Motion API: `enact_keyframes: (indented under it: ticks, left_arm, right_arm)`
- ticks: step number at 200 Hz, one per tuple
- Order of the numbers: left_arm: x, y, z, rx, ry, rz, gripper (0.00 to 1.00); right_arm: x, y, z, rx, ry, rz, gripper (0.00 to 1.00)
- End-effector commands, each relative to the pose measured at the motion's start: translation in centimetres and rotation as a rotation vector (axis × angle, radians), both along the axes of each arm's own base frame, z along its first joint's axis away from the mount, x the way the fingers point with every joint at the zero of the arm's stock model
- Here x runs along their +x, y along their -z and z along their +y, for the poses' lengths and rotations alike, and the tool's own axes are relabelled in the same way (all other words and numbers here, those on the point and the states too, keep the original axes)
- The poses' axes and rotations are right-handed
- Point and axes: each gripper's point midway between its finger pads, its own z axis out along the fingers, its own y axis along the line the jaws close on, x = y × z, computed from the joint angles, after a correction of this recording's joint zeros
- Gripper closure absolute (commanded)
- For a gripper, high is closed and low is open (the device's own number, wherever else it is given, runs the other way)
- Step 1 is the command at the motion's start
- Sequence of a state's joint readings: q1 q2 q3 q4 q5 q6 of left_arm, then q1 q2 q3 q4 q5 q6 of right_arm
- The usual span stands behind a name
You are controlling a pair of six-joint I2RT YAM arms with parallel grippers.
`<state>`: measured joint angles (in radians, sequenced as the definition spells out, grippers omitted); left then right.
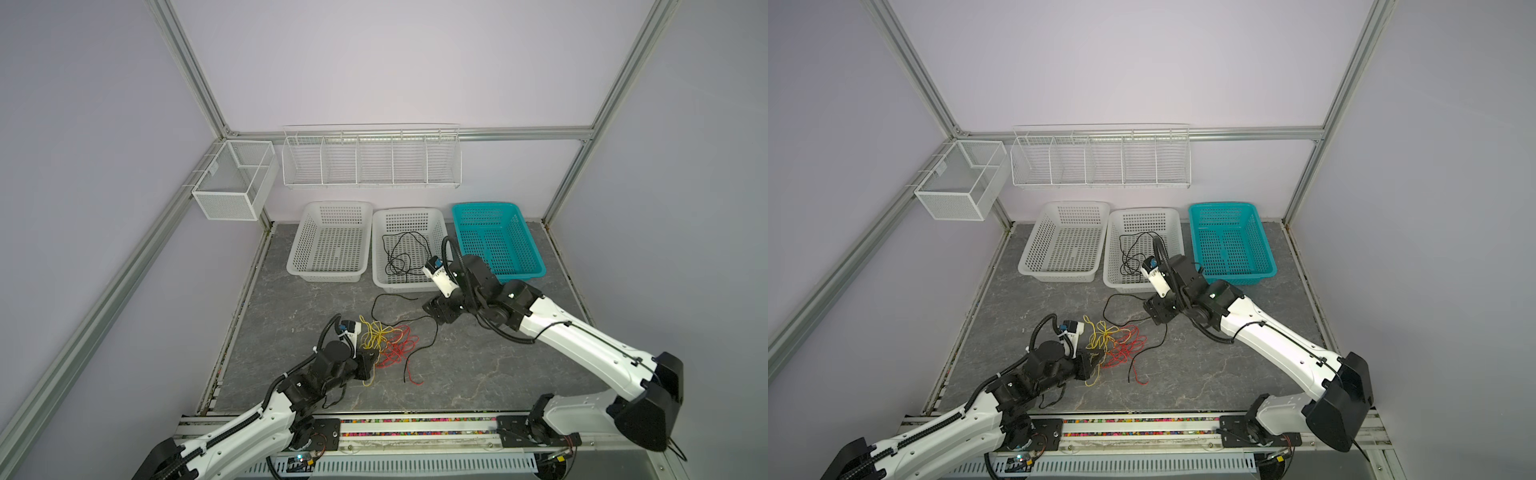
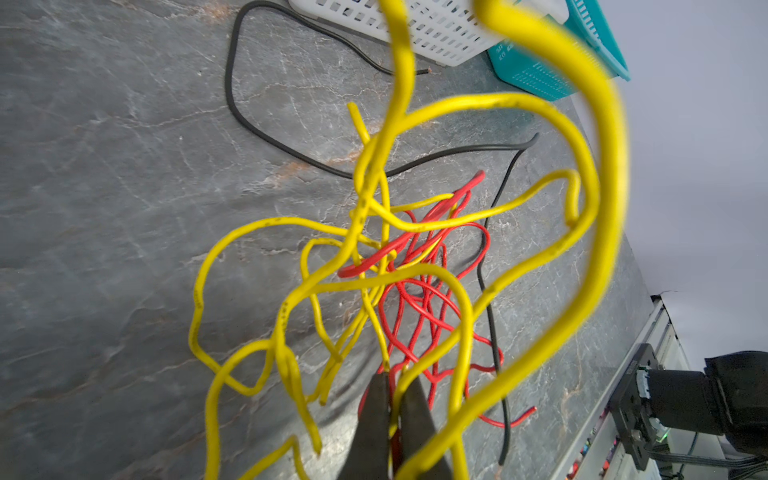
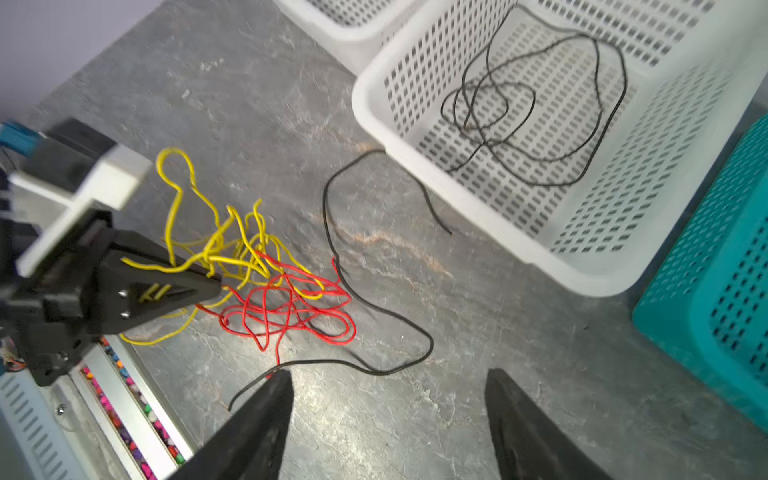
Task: Untangle the cables
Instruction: 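Move the right gripper back to the bundle and grasp a black wire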
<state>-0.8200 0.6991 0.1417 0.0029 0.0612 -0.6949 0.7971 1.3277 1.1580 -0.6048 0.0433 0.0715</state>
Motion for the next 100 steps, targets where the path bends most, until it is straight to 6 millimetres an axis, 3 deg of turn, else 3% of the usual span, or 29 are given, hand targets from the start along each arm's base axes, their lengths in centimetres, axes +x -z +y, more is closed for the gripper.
enact_keyframes:
  ticks: [1,31,100]
  left_arm:
    - [0.5,-1.4,-0.4,-0.035,0.008,-0.050,1.00]
    - [0.3,-1.5,-0.6,-0.042,0.018,-0.051,1.00]
    - [0.3,-1.6,-0.6,-0.046,0.022,-0.051,1.00]
  right_arm:
    - [0.4,2.1,0.5,0.063,0.043,0.007,0.24]
    - [0.6,6.0,0.2,0.021,0.074,0.044,0.24]
    - [2.4,10.8,0.4,-0.100,0.092,0.058,0.25]
